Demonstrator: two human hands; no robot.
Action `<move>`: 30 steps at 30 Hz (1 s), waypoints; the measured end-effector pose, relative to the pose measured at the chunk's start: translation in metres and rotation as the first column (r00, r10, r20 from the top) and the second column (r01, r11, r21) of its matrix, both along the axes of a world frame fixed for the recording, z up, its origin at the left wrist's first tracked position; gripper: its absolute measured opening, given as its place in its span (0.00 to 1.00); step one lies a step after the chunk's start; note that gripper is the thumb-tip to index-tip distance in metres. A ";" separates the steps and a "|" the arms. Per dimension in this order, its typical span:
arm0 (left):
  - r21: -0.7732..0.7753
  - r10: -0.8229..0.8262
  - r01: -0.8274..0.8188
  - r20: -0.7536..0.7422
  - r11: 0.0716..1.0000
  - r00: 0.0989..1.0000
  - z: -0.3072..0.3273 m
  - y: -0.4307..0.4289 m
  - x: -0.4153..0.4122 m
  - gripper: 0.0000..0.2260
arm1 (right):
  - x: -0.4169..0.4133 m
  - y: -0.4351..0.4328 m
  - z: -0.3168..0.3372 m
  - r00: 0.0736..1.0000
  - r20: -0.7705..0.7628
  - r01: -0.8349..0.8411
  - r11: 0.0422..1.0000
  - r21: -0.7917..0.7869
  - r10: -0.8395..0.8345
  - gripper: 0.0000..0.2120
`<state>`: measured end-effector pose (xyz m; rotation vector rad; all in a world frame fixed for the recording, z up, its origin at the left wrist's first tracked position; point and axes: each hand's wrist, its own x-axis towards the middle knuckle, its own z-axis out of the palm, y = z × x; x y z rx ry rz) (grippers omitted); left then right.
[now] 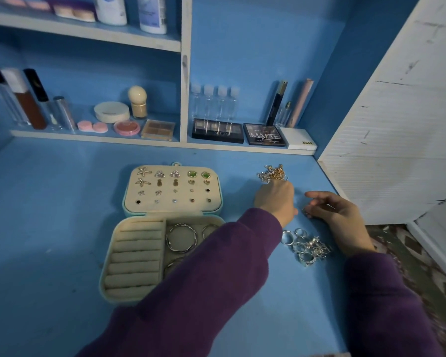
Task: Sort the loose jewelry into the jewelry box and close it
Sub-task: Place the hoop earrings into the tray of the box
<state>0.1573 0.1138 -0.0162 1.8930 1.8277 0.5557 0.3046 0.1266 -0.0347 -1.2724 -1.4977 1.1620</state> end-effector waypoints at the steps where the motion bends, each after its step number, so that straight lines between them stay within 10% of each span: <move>1: 0.004 0.002 -0.002 -0.005 1.000 1.000 0.000 -0.002 0.000 0.14 | 0.000 0.000 0.000 1.000 0.002 0.001 1.000 0.001 -0.001 0.13; 23: 0.116 0.032 -0.084 0.393 0.990 0.919 0.034 -0.052 -0.072 0.03 | -0.008 -0.011 0.010 0.995 -0.082 0.062 0.997 0.056 -0.057 0.14; 30: 0.077 0.124 -0.225 0.642 0.971 0.757 0.030 -0.151 -0.149 0.09 | -0.084 -0.087 0.049 0.970 0.003 -0.235 0.940 0.248 0.242 0.14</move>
